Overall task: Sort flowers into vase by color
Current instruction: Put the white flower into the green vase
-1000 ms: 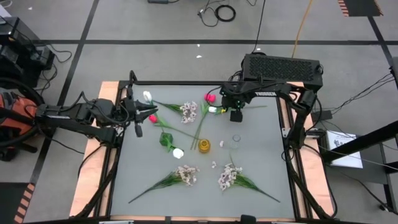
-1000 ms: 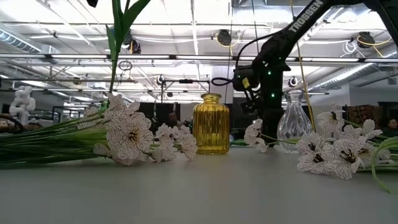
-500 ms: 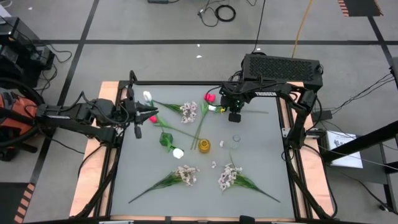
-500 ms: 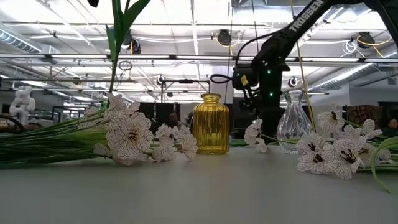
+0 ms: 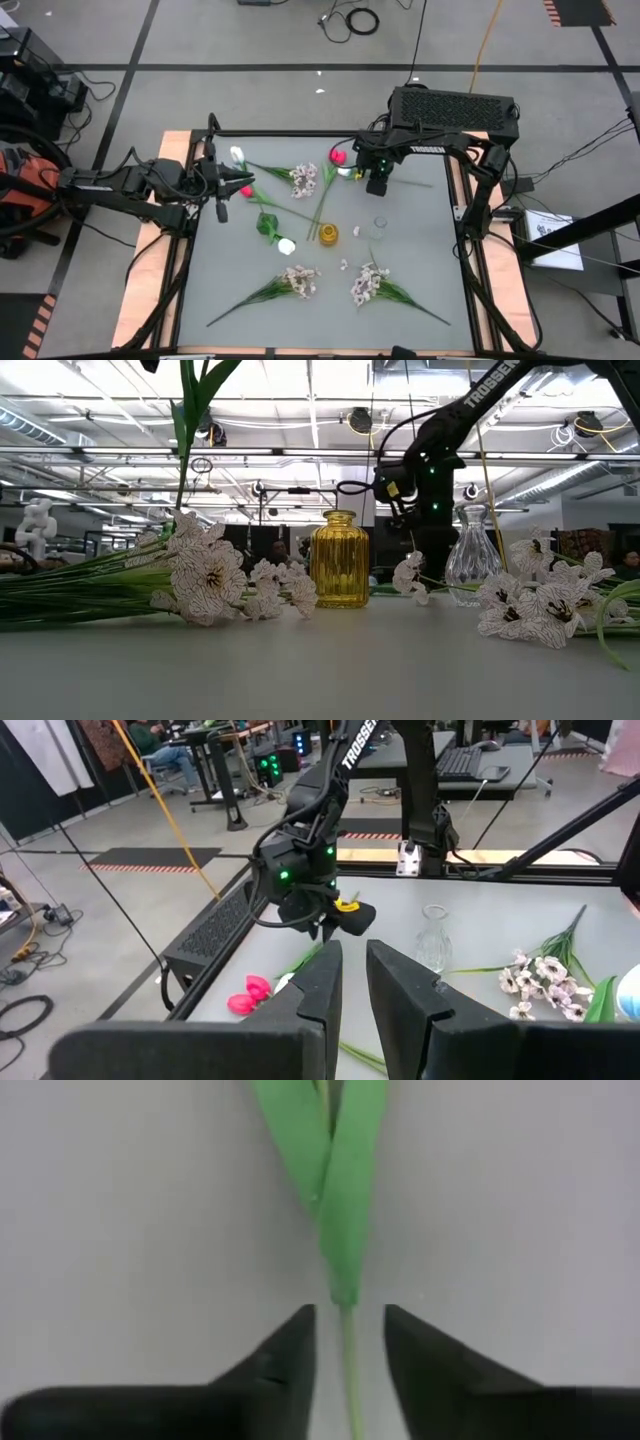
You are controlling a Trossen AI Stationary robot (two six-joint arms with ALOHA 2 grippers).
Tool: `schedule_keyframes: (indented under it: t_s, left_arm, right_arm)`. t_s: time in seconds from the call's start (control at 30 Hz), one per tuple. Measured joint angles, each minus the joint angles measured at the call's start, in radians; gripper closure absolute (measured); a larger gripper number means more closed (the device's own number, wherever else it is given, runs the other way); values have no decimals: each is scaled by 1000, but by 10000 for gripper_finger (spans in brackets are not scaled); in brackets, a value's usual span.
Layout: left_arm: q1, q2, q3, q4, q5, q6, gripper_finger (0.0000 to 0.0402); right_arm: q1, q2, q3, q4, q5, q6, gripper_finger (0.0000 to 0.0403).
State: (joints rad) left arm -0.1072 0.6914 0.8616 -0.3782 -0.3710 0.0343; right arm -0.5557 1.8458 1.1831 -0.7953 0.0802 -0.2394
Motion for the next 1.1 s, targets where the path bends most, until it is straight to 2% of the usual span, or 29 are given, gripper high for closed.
schedule_keyframes:
  t_s: [0.1,0.2,0.37,0.5,0.73,0.9,1.1]
  left_arm:
    - [0,0,0,-1,0,-1,343]
    - [0,0,0,-5,0,-2,343]
    - [0,0,0,-6,0,-2,343]
    - [0,0,0,-6,0,-2,343]
    - [0,0,0,2,0,-2,343]
    - [0,0,0,3,0,-2,343]
    - [0,1,0,3,0,-2,343]
  right_arm:
    - [-8,0,0,16,-2,-6,240]
    - [-8,0,-13,42,-3,-37,204]
    - [-8,8,-41,75,-4,-57,199]
    - [-10,15,-50,78,-11,-56,238]
    - [-11,24,-54,87,-27,-45,384]
    - [1,-6,-28,84,13,-37,385]
    - [31,-154,26,51,4,16,398]
